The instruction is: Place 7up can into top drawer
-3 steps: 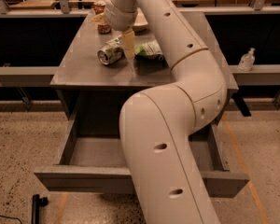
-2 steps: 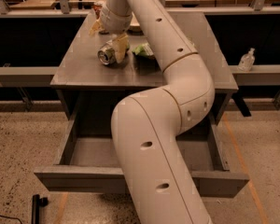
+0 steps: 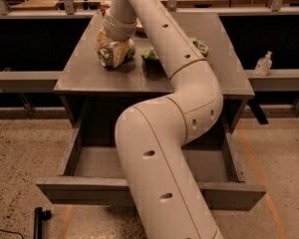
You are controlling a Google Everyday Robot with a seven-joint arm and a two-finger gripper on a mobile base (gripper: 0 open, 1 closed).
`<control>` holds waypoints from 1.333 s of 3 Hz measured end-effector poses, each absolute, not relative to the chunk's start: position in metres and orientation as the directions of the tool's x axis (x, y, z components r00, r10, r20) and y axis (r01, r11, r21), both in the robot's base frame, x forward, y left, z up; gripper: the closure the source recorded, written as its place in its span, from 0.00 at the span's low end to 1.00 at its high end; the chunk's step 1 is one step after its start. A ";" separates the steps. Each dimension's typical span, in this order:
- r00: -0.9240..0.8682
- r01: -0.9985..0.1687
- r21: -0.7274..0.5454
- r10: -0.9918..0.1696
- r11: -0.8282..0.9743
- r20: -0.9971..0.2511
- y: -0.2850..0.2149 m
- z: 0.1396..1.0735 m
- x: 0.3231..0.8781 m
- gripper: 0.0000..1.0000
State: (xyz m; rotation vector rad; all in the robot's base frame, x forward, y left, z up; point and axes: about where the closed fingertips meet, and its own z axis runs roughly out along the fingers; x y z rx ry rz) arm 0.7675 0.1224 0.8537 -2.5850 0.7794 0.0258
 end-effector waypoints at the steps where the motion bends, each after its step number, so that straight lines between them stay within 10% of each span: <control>1: 0.845 -0.519 -0.454 -0.514 -0.724 -0.148 0.108 0.887 0.758 0.96; 4: 0.782 -0.610 -0.575 -0.533 -0.545 -0.323 0.058 0.976 0.703 1.00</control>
Offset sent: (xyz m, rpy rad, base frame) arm -0.1237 -0.1027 0.1182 0.2748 0.0932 -0.1026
